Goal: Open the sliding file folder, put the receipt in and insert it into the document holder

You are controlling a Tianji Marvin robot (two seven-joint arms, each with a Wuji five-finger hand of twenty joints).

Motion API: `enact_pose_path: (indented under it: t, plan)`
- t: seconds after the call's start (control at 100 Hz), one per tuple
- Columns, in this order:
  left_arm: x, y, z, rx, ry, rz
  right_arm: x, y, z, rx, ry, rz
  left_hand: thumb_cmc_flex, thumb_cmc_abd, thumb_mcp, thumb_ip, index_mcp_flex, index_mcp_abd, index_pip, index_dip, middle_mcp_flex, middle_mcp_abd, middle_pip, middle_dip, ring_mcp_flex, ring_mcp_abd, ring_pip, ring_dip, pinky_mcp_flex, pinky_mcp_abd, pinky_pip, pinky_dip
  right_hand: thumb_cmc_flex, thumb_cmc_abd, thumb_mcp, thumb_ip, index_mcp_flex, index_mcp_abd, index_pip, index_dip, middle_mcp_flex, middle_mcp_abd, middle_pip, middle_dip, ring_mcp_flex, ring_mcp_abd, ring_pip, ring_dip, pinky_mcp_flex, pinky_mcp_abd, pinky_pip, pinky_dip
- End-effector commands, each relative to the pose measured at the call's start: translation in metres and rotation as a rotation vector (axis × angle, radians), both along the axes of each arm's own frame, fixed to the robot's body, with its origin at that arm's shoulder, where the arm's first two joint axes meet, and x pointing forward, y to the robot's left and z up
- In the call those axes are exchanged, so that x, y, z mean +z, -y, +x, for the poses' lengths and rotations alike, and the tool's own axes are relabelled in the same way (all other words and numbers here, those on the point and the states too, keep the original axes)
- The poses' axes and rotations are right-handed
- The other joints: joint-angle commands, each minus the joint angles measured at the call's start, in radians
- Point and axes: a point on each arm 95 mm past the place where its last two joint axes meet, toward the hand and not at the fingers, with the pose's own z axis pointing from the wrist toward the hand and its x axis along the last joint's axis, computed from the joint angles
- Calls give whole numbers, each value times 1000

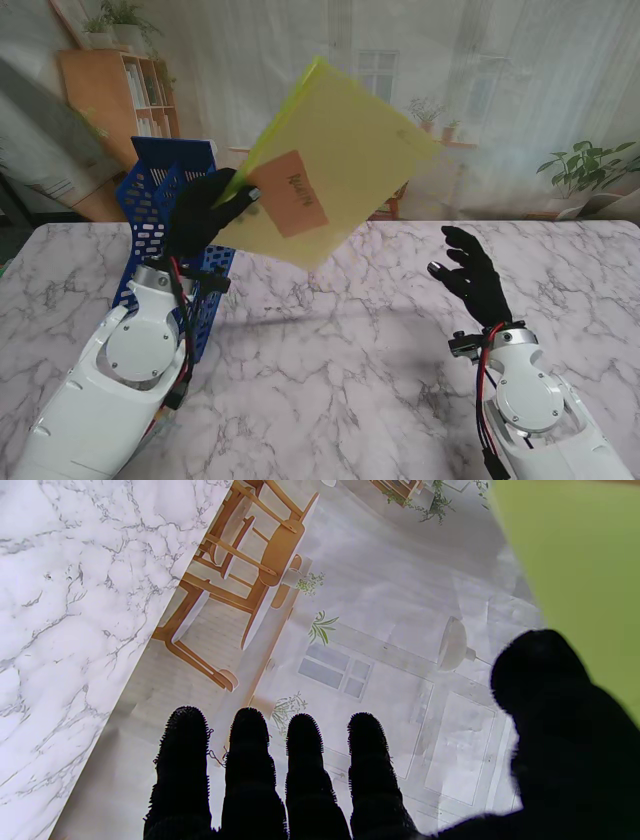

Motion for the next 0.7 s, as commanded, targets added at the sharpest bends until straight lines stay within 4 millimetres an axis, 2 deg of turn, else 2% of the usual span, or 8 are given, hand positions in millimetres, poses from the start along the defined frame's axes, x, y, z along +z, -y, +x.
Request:
enact_pose_path:
  t: [0.0, 0.47, 0.69]
  plan:
    - [5, -6, -4, 10, 24, -7, -3, -2, 1, 2, -15, 0, 24, -1, 82, -5, 19, -78, 20, 21, 26, 8, 19, 4, 20, 9, 28, -10, 47, -116, 49, -15, -47, 25, -6, 23, -27, 13, 8, -18, -11, -23, 6, -1, 2, -40, -40, -16, 0, -57, -14, -4]
    - [37, -94, -27, 188, 299, -30, -4, -5, 1, 9, -23, -8, 22, 7, 76, -3, 13, -84, 13, 24, 16, 0, 19, 2, 12, 3, 20, -15, 42, -128, 39, -24, -40, 19, 22, 19, -15, 17, 14, -28, 2, -20, 12, 1, 5, -44, -35, -20, 2, -62, -12, -5]
    - [44, -130, -43, 257, 412, -37, -5, -7, 1, 14, -32, -12, 23, 8, 72, -2, 11, -85, 12, 24, 15, -1, 20, 1, 11, 0, 19, -15, 40, -128, 38, -26, -38, 18, 36, 18, -6, 20, 18, -32, 9, -19, 12, 1, 7, -44, -33, -23, 4, -62, -8, -7]
